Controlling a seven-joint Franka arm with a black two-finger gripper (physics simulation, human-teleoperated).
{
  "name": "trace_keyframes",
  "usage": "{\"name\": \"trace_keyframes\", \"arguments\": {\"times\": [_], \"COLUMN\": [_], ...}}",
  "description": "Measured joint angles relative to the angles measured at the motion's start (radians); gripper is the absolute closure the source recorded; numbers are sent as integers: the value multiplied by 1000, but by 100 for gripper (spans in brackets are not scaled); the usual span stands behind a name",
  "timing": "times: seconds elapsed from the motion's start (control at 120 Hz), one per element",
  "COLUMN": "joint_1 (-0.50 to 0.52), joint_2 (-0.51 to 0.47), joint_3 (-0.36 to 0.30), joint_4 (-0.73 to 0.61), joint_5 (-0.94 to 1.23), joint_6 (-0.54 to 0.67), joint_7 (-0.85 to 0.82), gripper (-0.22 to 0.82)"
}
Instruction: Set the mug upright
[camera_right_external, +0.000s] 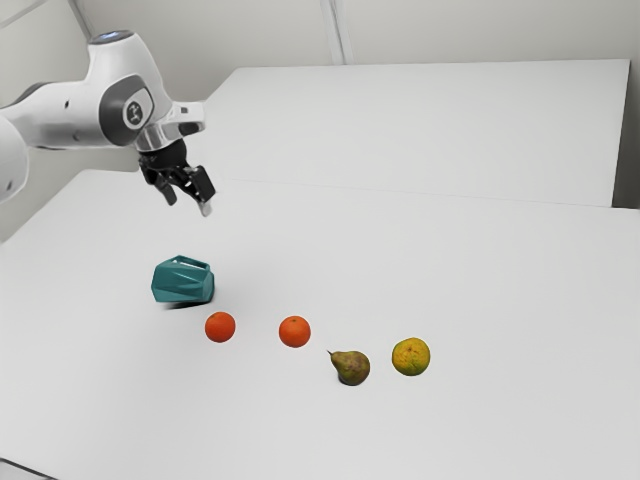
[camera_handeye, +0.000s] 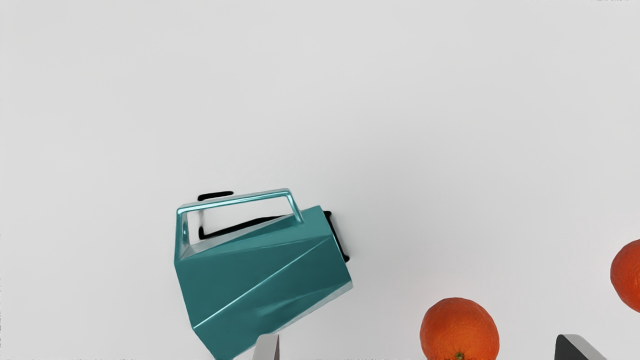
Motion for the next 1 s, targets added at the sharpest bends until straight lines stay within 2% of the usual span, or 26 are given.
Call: {"name": "trace_keyframes", "arguments": {"times": [0.075, 0.15, 0.208, 0.283, 0.517, 0.65, 1.0], "joint_1": [7, 6, 65, 179, 357, 389, 413], "joint_2": [-1, 4, 9, 32, 223, 301, 377], "joint_3": [5, 40, 47, 19, 3, 1, 7], "joint_4": [-5, 2, 6, 11, 103, 130, 84], "joint_5": [-11, -52, -108, -177, -391, -499, -694], "joint_6": [8, 13, 10, -7, -120, -181, -255], "joint_7": [-2, 5, 24, 59, 208, 284, 411], "gripper": [0, 0, 0, 0, 0, 0, 0]}}
